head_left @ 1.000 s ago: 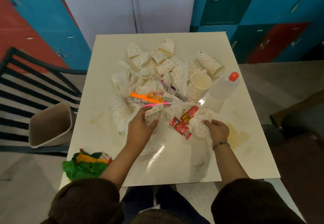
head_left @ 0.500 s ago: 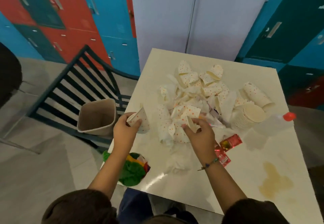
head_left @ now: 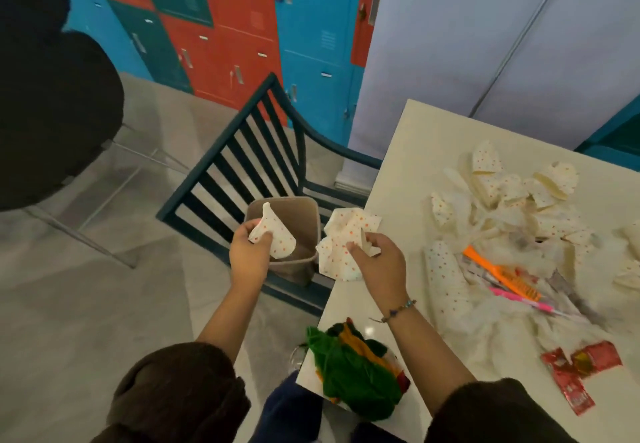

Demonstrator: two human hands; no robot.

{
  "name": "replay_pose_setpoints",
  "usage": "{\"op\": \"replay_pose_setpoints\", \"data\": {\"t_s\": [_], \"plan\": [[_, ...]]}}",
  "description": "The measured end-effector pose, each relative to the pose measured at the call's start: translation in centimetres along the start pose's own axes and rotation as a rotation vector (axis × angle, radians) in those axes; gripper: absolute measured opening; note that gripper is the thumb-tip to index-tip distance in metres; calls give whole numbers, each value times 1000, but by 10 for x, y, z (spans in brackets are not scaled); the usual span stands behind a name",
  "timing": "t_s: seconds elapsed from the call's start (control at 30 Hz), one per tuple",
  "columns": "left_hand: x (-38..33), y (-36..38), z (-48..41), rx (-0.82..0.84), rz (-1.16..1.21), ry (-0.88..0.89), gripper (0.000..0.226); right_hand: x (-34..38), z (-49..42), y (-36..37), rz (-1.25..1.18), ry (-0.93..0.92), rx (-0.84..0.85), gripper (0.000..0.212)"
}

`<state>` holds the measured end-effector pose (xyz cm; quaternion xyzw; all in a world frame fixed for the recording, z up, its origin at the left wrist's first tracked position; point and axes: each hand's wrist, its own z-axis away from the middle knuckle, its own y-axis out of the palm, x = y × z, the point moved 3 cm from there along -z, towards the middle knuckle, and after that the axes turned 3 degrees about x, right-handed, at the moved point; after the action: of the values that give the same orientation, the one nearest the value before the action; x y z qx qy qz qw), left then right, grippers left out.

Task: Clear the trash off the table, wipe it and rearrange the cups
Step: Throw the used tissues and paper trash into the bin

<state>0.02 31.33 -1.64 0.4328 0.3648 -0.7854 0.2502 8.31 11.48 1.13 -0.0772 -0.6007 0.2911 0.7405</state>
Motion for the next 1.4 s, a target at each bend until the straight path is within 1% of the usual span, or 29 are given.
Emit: {"op": "replay_pose_setpoints", "data": {"t_s": [0.1, 0.2, 0.27, 0.37, 0.47, 0.57, 0.63, 0.7, 0.77, 0.8, 0.87, 0.93, 1.03, 1.13, 1.23, 1.33, 1.4], "plan": [[9, 2, -36, 72, 20, -69, 37, 3, -14, 30, 59, 51, 25, 37], [23, 4, -60, 164, 42, -213, 46, 7, -27, 54, 80, 94, 41, 37], [32, 2, -68, 175, 19, -245, 43, 7, -36, 66, 100, 113, 53, 37], [42, -7, -68, 171, 15, -233, 35, 6, -49, 83, 101, 145, 67, 36], [49, -18, -67, 173, 69, -220, 27, 8, -63, 105, 81, 169, 94, 38], [52, -25, -65, 186, 102, -217, 25, 16, -75, 126, 45, 194, 162, 39], [53, -28, -66, 191, 111, -219, 26, 13, -82, 140, 2, 266, 241, 45], [52, -32, -68, 187, 124, -227, 27, 10, -83, 146, -13, 326, 303, 59], [49, -34, -68, 192, 122, -217, 26, 4, -84, 146, 5, 328, 335, 67], [47, -34, -67, 200, 113, -208, 26, 2, -82, 143, 13, 314, 340, 67], [40, -32, -63, 204, 100, -187, 22, 1, -77, 135, 18, 302, 347, 59], [33, -27, -58, 206, 110, -174, 22, 0, -71, 124, 16, 296, 345, 47], [20, -4, -48, 286, 121, -147, 24, 1, -58, 88, -57, 296, 278, 27], [6, 24, -32, 371, 117, -114, 23, -1, -41, 45, -173, 264, 224, 16], [-15, 62, -8, 492, 60, -64, 19, -11, -26, -10, -210, 250, 107, 18], [-36, 103, 22, 649, 26, -9, 23, -28, -11, -65, -304, 260, -30, 20], [-47, 131, 48, 719, -18, 40, 24, -45, 1, -103, -332, 266, -101, 22]]}}
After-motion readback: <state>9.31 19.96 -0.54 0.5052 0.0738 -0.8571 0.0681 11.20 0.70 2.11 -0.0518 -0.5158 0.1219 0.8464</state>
